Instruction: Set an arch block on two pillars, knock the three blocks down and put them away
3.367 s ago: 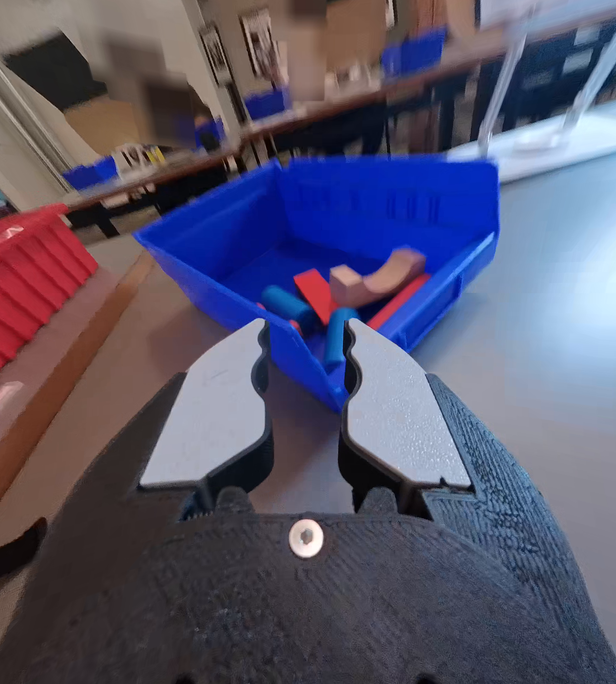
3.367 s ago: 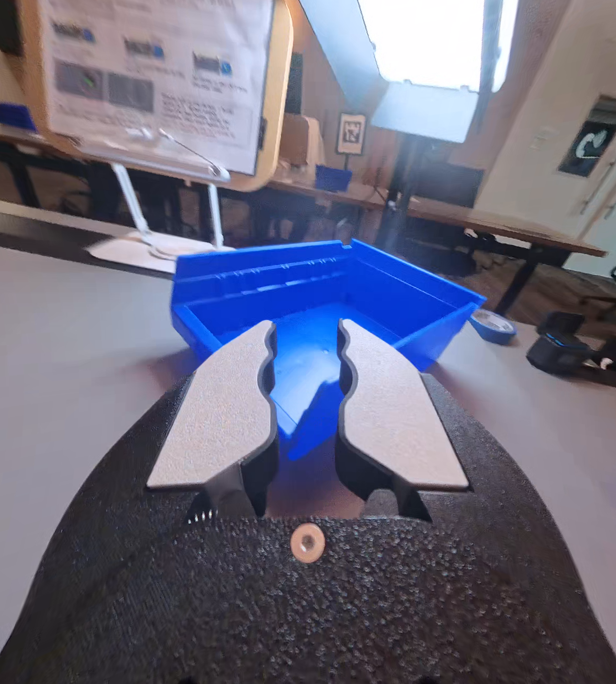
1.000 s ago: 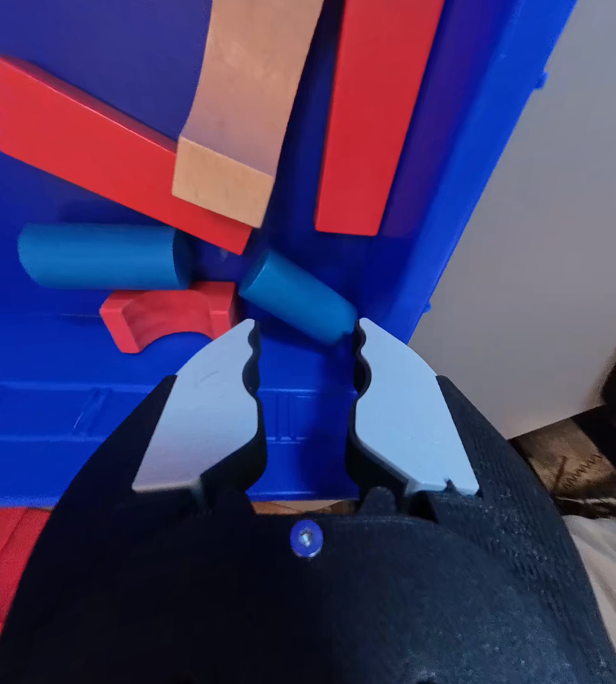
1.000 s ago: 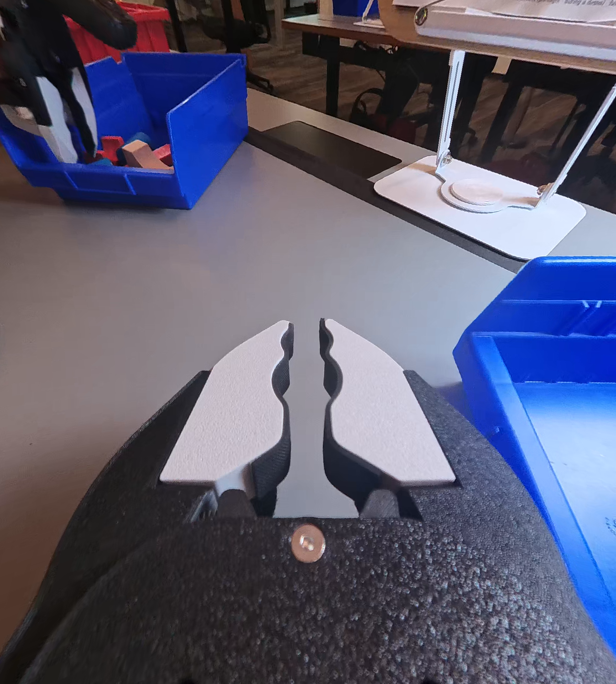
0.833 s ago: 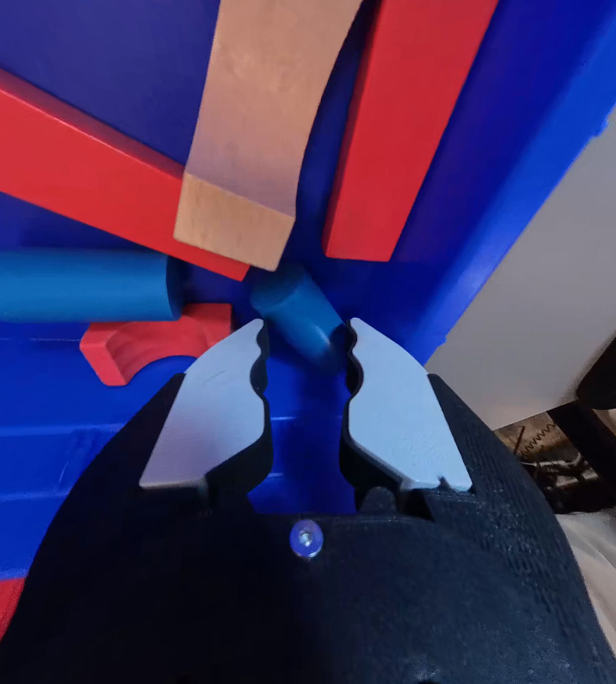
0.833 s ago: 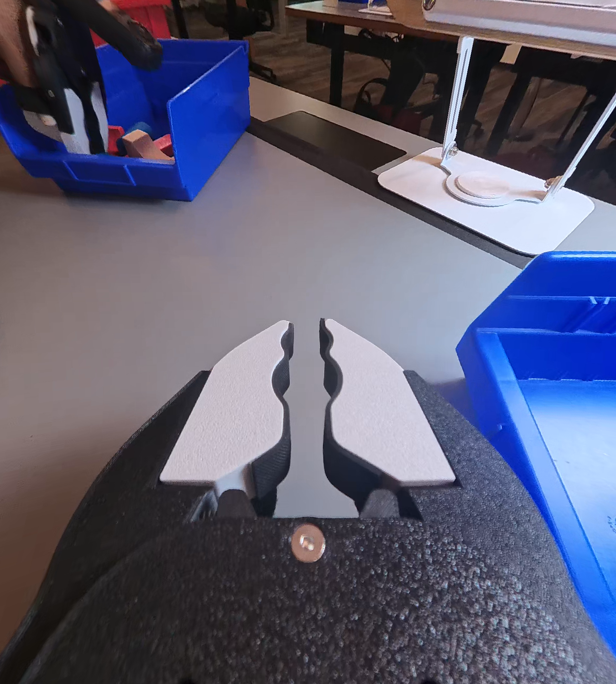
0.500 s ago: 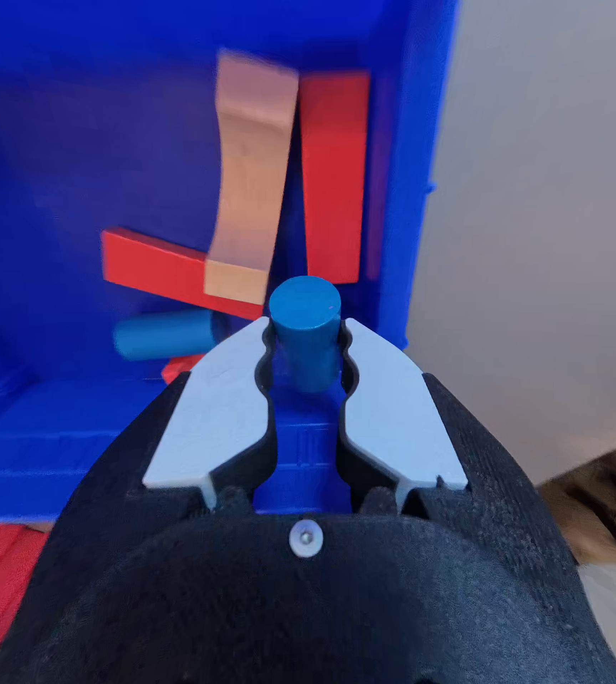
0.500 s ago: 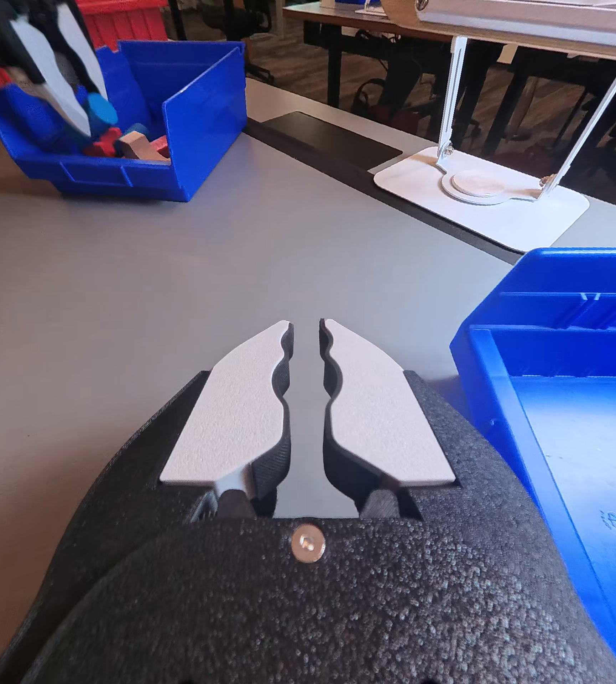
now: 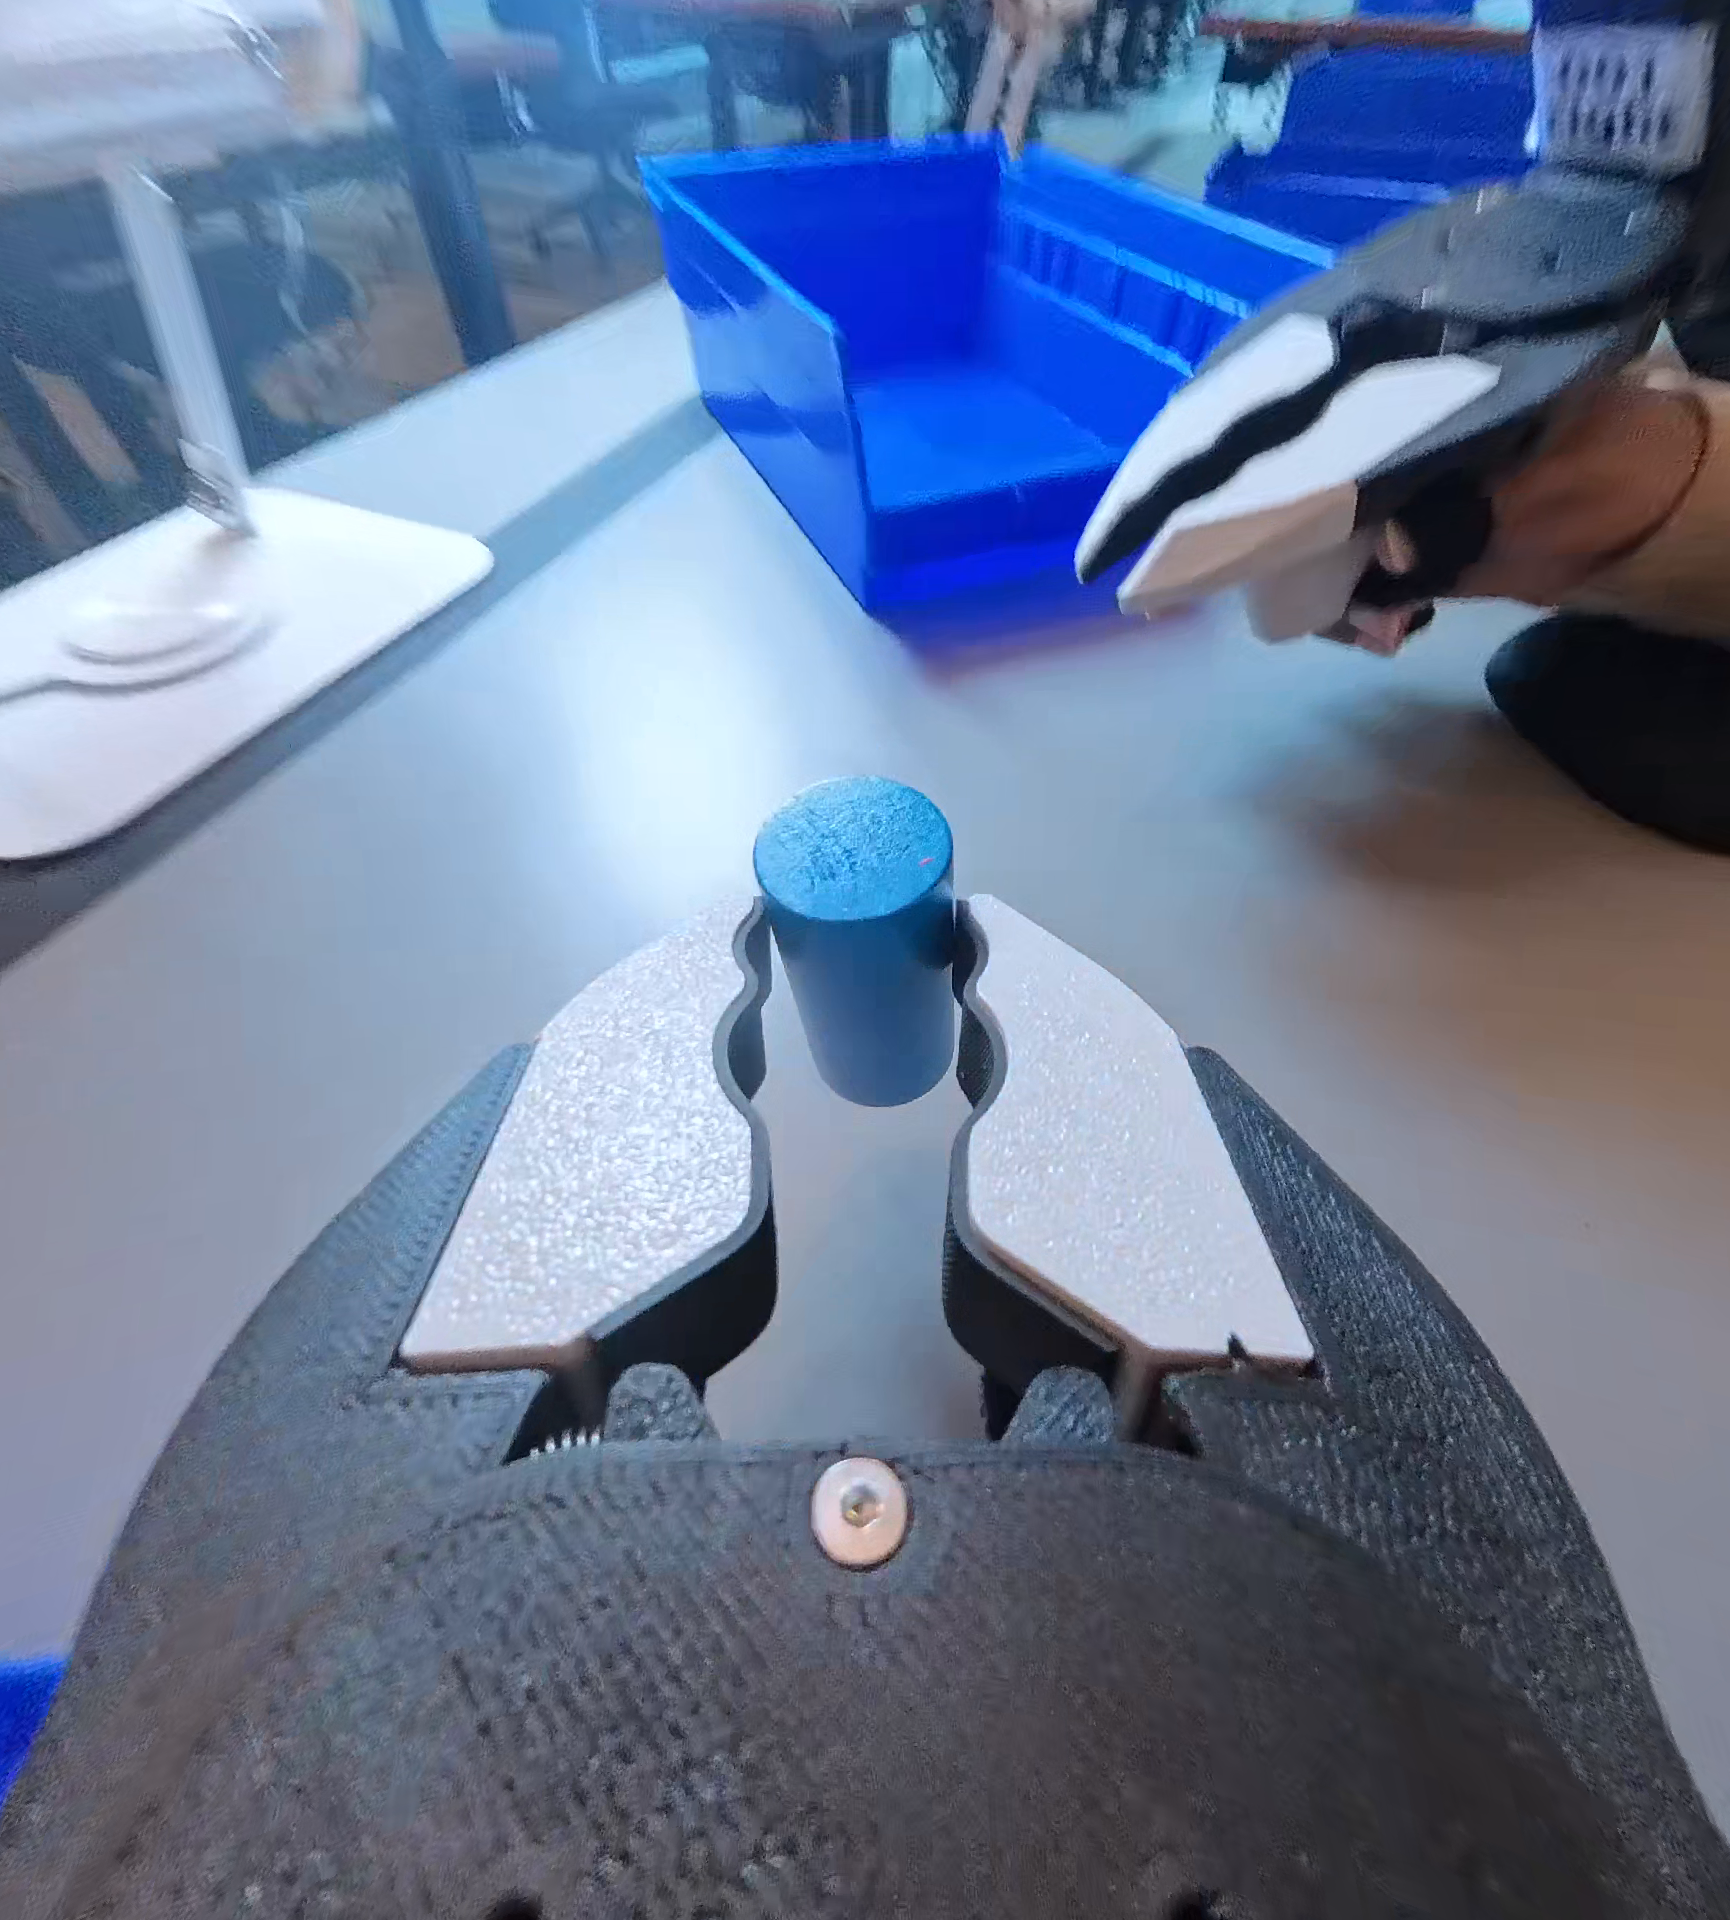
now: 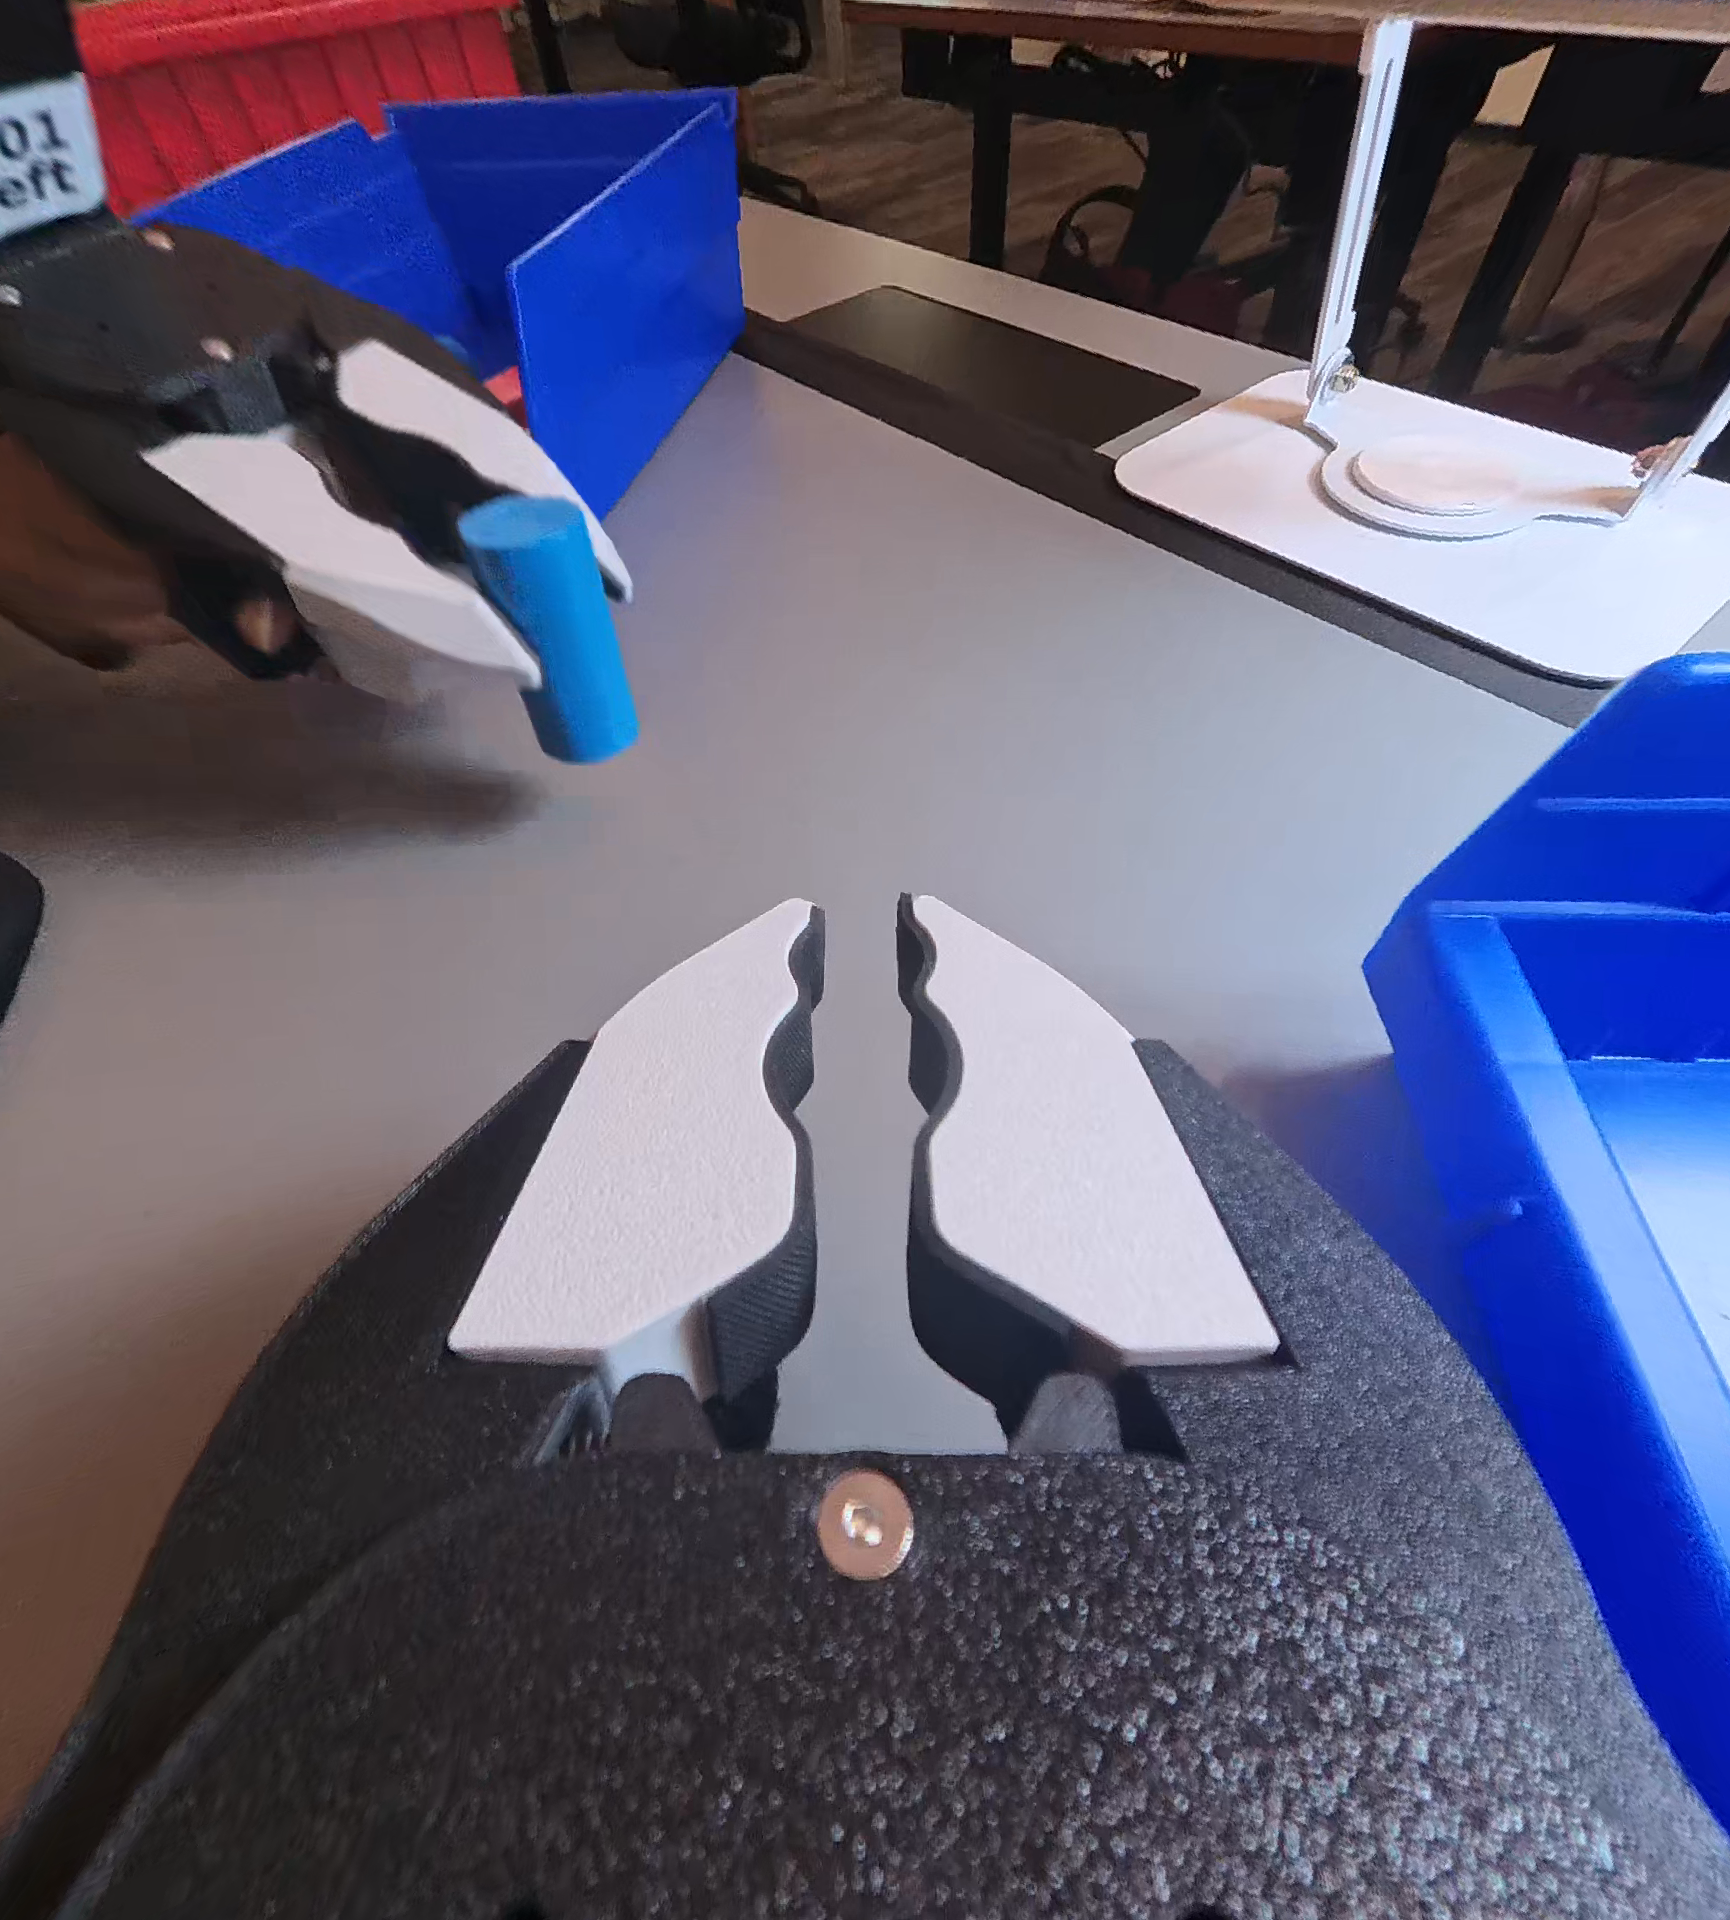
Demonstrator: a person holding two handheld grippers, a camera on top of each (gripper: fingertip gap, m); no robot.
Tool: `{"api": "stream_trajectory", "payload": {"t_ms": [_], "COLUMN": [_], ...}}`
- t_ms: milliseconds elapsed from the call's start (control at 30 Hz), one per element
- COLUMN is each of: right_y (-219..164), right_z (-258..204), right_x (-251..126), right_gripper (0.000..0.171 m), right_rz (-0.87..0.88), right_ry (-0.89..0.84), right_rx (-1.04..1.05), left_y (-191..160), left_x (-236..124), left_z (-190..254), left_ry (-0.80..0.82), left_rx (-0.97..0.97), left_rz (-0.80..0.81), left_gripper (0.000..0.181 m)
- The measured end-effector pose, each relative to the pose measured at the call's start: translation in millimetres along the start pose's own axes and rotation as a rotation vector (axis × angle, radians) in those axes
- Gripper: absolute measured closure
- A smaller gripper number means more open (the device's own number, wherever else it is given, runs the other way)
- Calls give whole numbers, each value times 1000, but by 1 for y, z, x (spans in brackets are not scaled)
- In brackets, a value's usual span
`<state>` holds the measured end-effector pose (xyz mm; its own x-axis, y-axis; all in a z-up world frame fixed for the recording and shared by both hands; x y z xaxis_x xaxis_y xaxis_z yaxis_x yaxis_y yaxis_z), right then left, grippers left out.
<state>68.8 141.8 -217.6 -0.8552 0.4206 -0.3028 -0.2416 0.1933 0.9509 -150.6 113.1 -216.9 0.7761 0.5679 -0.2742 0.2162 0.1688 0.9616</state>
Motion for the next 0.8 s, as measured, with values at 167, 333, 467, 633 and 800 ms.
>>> {"api": "stream_trajectory", "payload": {"t_ms": [167,333,467,633,800], "right_y": [-3,-6,-6,-6,-6], "right_z": [-2,-5,-9,-12,-13], "right_x": [2,5,6,8,8], "right_gripper": [158,158,158,158,158], "right_rz": [-16,-27,-32,-38,-39], "right_ry": [8,25,38,42,47], "right_rx": [-14,-21,-32,-47,-51], "left_y": [-32,-35,-36,-38,-36], "left_x": [29,27,24,29,37], "left_z": [6,8,11,11,1], "left_ry": [-12,13,19,22,87], "left_rx": [74,97,84,117,106], "left_rz": [-194,-211,-216,-241,-252], "left_gripper": [147,140,140,150,149]}}
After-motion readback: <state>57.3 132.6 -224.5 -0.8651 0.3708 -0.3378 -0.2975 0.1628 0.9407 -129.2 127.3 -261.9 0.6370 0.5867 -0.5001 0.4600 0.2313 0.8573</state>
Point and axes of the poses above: each gripper's, where its closed fingertips meet, x out along the fingers, y out of its top, z = x × y across the jaws, the point moved 6 cm from there along -x, back along the fingers, and after that the axes turned 4 degrees about z, right-handed, at the moved point
